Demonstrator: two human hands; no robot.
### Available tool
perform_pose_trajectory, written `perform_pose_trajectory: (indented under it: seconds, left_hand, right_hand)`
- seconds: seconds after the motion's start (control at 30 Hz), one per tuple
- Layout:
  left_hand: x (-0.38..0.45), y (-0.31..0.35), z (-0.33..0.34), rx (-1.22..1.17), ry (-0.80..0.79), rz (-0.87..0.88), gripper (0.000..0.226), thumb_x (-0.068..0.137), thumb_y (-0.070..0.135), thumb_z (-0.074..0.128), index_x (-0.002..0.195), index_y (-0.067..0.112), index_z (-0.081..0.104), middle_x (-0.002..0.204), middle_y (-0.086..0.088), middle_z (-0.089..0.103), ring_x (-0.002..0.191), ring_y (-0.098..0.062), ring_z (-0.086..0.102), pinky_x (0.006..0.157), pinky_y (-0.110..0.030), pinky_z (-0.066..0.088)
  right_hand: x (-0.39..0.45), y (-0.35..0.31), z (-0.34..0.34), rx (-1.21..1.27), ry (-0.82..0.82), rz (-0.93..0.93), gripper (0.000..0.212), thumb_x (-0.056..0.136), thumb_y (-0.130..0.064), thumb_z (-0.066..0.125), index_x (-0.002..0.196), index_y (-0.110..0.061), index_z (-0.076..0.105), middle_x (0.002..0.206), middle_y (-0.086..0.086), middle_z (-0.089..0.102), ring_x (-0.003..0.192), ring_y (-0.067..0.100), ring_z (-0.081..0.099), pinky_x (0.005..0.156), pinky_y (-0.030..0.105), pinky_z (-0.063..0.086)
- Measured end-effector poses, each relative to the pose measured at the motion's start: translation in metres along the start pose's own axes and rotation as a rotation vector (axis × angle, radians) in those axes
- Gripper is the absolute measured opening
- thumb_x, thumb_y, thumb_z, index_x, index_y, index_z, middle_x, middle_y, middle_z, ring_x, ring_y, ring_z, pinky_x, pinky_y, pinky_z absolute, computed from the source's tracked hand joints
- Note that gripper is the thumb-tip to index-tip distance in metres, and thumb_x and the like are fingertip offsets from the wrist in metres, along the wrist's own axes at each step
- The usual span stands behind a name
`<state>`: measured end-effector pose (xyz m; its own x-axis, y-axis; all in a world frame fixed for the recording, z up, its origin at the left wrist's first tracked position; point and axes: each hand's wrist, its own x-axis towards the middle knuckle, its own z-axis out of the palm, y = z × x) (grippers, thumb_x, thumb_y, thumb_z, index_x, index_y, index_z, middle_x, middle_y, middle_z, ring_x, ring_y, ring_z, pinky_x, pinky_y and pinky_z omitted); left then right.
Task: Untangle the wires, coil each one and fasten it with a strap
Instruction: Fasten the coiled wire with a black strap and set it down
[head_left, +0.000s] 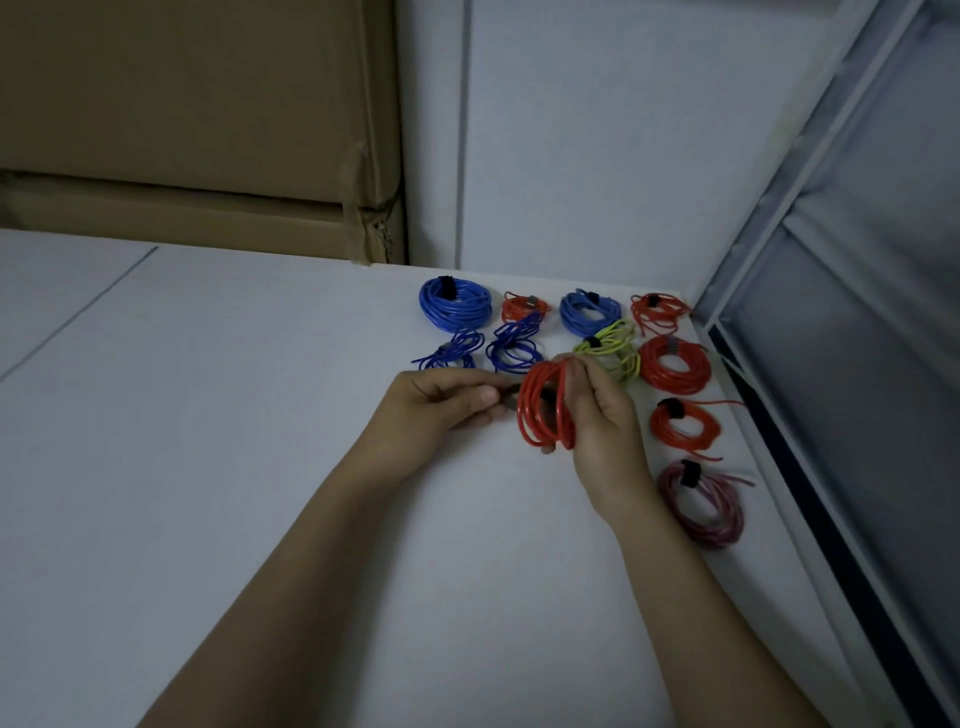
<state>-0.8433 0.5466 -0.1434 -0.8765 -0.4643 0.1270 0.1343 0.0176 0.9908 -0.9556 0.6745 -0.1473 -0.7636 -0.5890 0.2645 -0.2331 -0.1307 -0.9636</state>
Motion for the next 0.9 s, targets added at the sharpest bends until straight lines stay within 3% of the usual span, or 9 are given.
perform_pose_trajectory:
  seconds: [0.1, 0.23, 0.47, 0.6, 0.73, 0.9]
  left_hand:
    - [0.001, -0.003, 0.002, -0.020, 0.153, -0.048, 0.022, 0.094, 0.001, 0.055, 0.097, 0.017, 0.070, 0.081, 0.002, 0.074, 0.074, -0.009, 0.070, 0.067, -0.017, 0.054]
    - [0.001, -0.004, 0.006, -0.025, 0.275, -0.071, 0.015, 0.097, 0.005, 0.052, 0.104, 0.014, 0.062, 0.086, -0.005, 0.070, 0.077, -0.017, 0.068, 0.062, -0.027, 0.057]
    - [-0.002, -0.001, 0.001, 0.093, 0.401, 0.036, 0.013, 0.098, 0.007, 0.050, 0.104, 0.018, 0.055, 0.085, 0.001, 0.068, 0.063, -0.013, 0.069, 0.054, -0.024, 0.055]
    - [0.000, 0.000, -0.001, 0.107, 0.421, 0.098, 0.021, 0.098, 0.004, 0.047, 0.096, 0.022, 0.057, 0.088, -0.001, 0.066, 0.063, -0.013, 0.068, 0.054, -0.022, 0.054]
    - [0.001, 0.000, -0.001, 0.088, 0.391, 0.087, 0.039, 0.095, -0.010, 0.037, 0.081, 0.013, 0.066, 0.093, -0.009, 0.066, 0.071, -0.014, 0.069, 0.064, -0.022, 0.056]
    - [-0.001, 0.004, 0.000, -0.057, 0.246, -0.051, 0.037, 0.099, -0.003, 0.036, 0.097, 0.013, 0.069, 0.095, -0.006, 0.068, 0.079, -0.011, 0.070, 0.067, -0.019, 0.054]
  right_hand:
    - [-0.003, -0.003, 0.000, 0.009, -0.028, 0.004, 0.030, 0.102, -0.016, 0.039, 0.085, -0.026, 0.061, 0.074, -0.023, 0.065, 0.068, -0.010, 0.057, 0.067, 0.008, 0.045]
    - [-0.010, -0.007, 0.003, -0.036, -0.173, -0.003, 0.025, 0.101, -0.019, 0.039, 0.089, -0.027, 0.059, 0.074, -0.021, 0.065, 0.066, -0.008, 0.057, 0.061, 0.009, 0.045]
    - [-0.014, -0.010, 0.003, -0.037, -0.344, 0.105, 0.024, 0.101, -0.020, 0.040, 0.088, -0.021, 0.060, 0.071, -0.013, 0.066, 0.065, -0.004, 0.060, 0.058, 0.012, 0.048]
    - [-0.013, -0.009, 0.003, -0.092, -0.370, 0.127, 0.024, 0.101, -0.019, 0.041, 0.089, -0.021, 0.061, 0.071, -0.014, 0.065, 0.071, -0.001, 0.061, 0.067, 0.014, 0.050]
    - [-0.013, -0.012, 0.000, -0.109, -0.391, 0.114, 0.024, 0.102, -0.017, 0.040, 0.089, -0.018, 0.060, 0.069, -0.014, 0.065, 0.066, -0.005, 0.060, 0.063, 0.010, 0.046]
    - [-0.014, -0.014, 0.002, -0.087, -0.291, 0.083, 0.023, 0.100, -0.023, 0.041, 0.088, -0.022, 0.060, 0.071, -0.019, 0.064, 0.067, -0.005, 0.059, 0.062, 0.010, 0.046]
